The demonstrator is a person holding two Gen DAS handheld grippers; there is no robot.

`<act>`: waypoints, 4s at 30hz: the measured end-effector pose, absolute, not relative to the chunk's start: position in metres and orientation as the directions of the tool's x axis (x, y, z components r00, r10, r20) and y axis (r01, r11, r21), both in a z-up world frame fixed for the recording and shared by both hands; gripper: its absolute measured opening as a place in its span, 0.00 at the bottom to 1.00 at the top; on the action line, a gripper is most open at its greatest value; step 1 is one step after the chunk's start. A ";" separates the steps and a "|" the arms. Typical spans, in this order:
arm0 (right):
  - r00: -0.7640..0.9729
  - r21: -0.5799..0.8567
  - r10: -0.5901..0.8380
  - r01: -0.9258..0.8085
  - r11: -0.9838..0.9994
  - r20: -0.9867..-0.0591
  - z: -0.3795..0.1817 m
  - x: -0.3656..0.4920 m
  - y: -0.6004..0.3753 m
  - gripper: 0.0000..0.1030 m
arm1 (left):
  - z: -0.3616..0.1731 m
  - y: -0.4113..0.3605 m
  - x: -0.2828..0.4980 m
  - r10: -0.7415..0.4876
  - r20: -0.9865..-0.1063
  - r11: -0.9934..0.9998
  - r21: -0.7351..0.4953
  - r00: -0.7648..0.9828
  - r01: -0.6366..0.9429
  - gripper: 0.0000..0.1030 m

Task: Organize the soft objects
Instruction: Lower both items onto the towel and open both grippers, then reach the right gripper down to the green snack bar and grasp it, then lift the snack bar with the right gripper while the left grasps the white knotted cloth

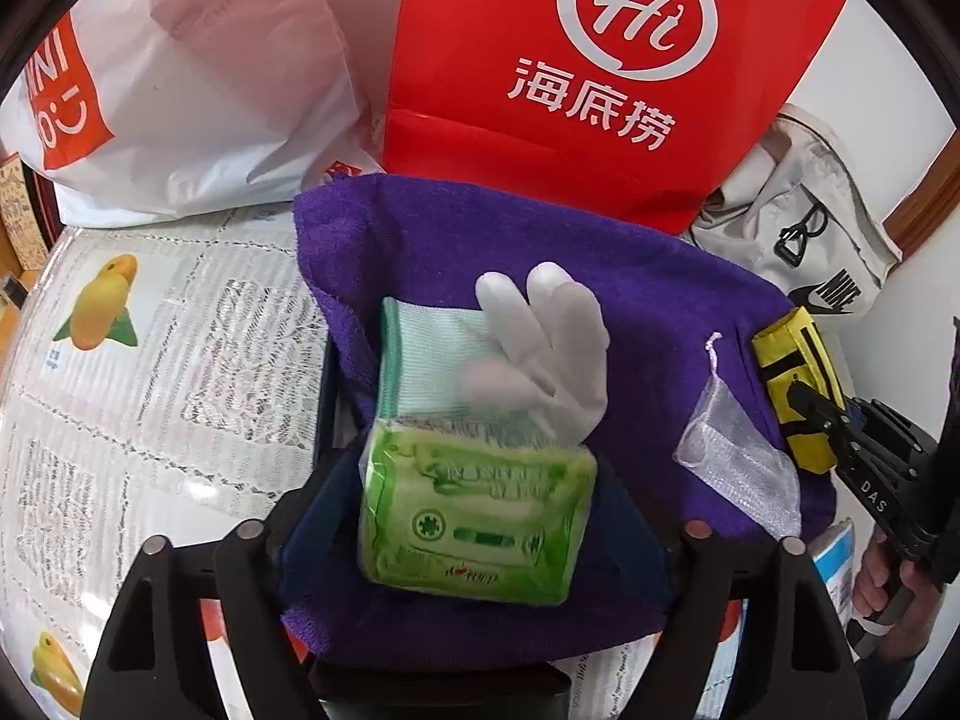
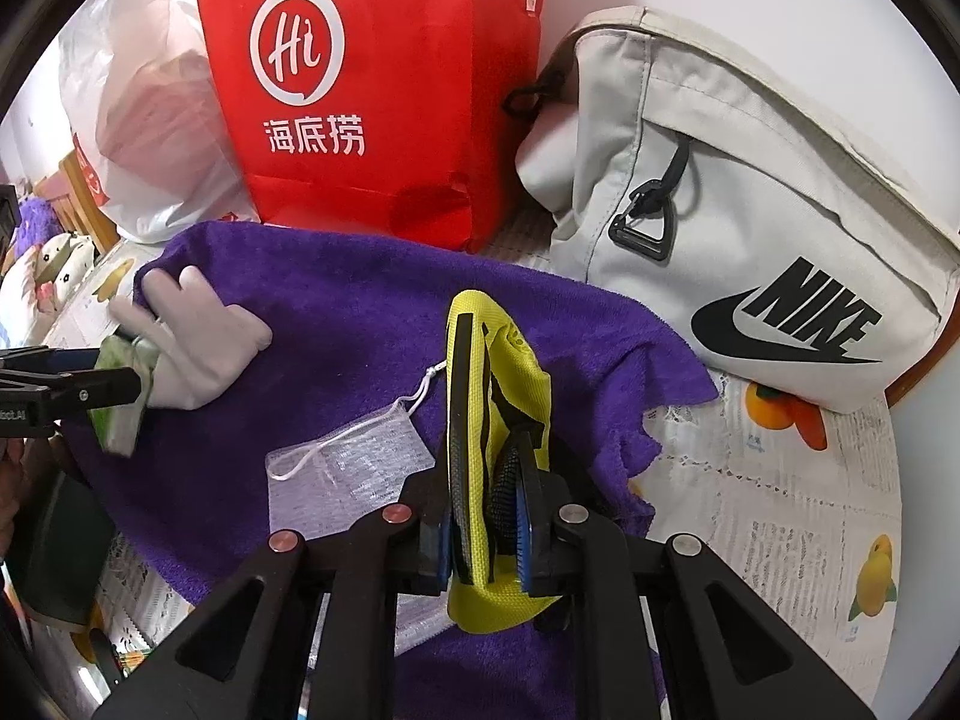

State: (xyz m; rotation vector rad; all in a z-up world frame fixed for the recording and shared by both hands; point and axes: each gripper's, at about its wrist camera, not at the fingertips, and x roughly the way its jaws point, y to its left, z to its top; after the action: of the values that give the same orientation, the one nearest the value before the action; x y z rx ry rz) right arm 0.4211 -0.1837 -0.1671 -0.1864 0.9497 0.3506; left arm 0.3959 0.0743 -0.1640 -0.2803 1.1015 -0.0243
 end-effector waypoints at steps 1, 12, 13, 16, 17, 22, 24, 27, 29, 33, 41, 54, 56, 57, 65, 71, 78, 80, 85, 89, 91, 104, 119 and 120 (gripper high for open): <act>0.532 -0.003 0.208 -0.368 0.930 -0.820 -0.167 0.421 -0.184 0.25 | -0.164 0.074 0.396 -0.160 -0.876 0.964 -0.239 0.455 -0.120 0.81; 0.575 0.019 0.256 -0.385 0.923 -0.777 -0.141 0.396 -0.182 0.64 | -0.142 0.085 0.374 -0.174 -0.854 0.945 -0.284 0.490 -0.160 0.83; 0.578 0.025 0.259 -0.381 0.924 -0.774 -0.138 0.392 -0.184 0.64 | -0.138 0.086 0.369 -0.167 -0.850 0.947 -0.280 0.499 -0.160 0.83; 0.598 0.055 0.273 -0.357 0.933 -0.754 -0.128 0.377 -0.189 0.64 | -0.127 0.089 0.354 -0.167 -0.832 0.948 -0.284 0.529 -0.147 0.83; 0.610 0.057 0.268 -0.343 0.938 -0.745 -0.126 0.371 -0.190 0.64 | -0.123 0.090 0.348 -0.168 -0.824 0.947 -0.288 0.541 -0.143 0.83; 0.627 0.081 0.280 -0.327 0.942 -0.727 -0.117 0.330 -0.193 0.64 | -0.108 0.087 0.320 -0.168 -0.792 0.954 -0.281 0.587 -0.107 0.83; 0.613 0.114 0.316 -0.345 0.931 -0.724 -0.116 0.311 -0.191 0.64 | -0.104 0.086 0.307 -0.166 -0.790 0.958 -0.271 0.591 -0.093 0.82; 0.594 0.130 0.353 -0.385 0.914 -0.723 -0.115 0.283 -0.183 0.64 | -0.100 0.083 0.287 -0.155 -0.801 0.967 -0.244 0.578 -0.078 0.82; 0.580 0.127 0.369 -0.414 0.901 -0.727 -0.117 0.265 -0.176 0.64 | -0.101 0.084 0.273 -0.134 -0.810 0.974 -0.215 0.572 -0.077 0.82; 0.554 0.092 0.370 -0.465 0.881 -0.745 -0.123 0.234 -0.159 0.64 | -0.105 0.091 0.250 -0.136 -0.808 0.972 -0.220 0.573 -0.080 0.82; 0.473 -0.015 0.300 -0.554 0.833 -0.828 -0.155 0.206 -0.125 0.58 | -0.112 0.101 0.212 -0.109 -0.785 0.975 -0.203 0.610 -0.087 0.81; 0.401 -0.100 0.161 -0.556 0.825 -0.902 -0.192 0.221 -0.091 0.58 | -0.129 0.119 0.205 -0.207 -0.768 0.955 -0.292 0.606 -0.044 0.82; 0.407 -0.118 0.142 -0.550 0.827 -0.903 -0.194 0.221 -0.087 0.60 | -0.131 0.121 0.205 -0.215 -0.768 0.952 -0.303 0.604 -0.046 0.82; 0.406 -0.119 0.139 -0.549 0.827 -0.903 -0.195 0.222 -0.085 0.61 | -0.131 0.123 0.205 -0.222 -0.765 0.949 -0.311 0.604 -0.044 0.82; 0.408 -0.106 0.158 -0.553 0.826 -0.899 -0.197 0.228 -0.085 0.33 | -0.136 0.130 0.202 -0.240 -0.762 0.942 -0.333 0.602 -0.047 0.82; 0.408 -0.052 0.208 -0.540 0.840 -0.889 -0.193 0.233 -0.091 0.14 | -0.133 0.132 0.193 -0.216 -0.771 0.948 -0.312 0.599 -0.058 0.81; 0.505 -0.011 0.273 -0.488 0.873 -0.819 -0.159 0.221 -0.106 0.13 | -0.122 0.122 0.176 -0.196 -0.779 0.959 -0.280 0.596 -0.051 0.81; 0.532 0.011 0.297 -0.475 0.880 -0.793 -0.146 0.212 -0.114 0.13 | -0.119 0.116 0.171 -0.199 -0.780 0.961 -0.273 0.594 -0.038 0.81; 0.597 0.052 0.349 -0.456 0.888 -0.723 -0.111 0.188 -0.132 0.13 | -0.116 0.090 0.153 -0.226 -0.785 0.964 -0.265 0.576 0.016 0.82; 0.638 0.070 0.364 -0.437 0.897 -0.679 -0.092 0.171 -0.149 0.13 | -0.118 0.071 0.140 -0.256 -0.794 0.960 -0.276 0.552 0.048 0.82; 0.652 0.088 0.369 -0.422 0.902 -0.662 -0.086 0.160 -0.161 0.13 | -0.118 0.056 0.132 -0.268 -0.799 0.960 -0.271 0.539 0.075 0.83; 0.680 0.141 0.339 -0.330 0.933 -0.650 -0.091 0.095 -0.228 0.13 | -0.160 -0.017 0.097 -0.278 -0.863 0.956 -0.205 0.423 0.209 0.83; 0.620 0.198 0.310 -0.245 0.949 -0.720 -0.137 0.063 -0.255 0.13 | -0.188 -0.045 0.083 -0.139 -0.868 0.971 -0.026 0.476 0.237 0.33; 0.620 0.200 0.312 -0.245 0.949 -0.720 -0.137 0.062 -0.255 0.13 | -0.187 -0.045 0.083 -0.137 -0.868 0.970 -0.021 0.478 0.240 0.25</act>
State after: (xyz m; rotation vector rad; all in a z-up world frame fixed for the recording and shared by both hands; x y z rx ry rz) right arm 0.0624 -0.2553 -0.1372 0.0845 0.8431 0.3205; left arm 0.0833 -0.0450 -0.1874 0.1084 1.0481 -0.2311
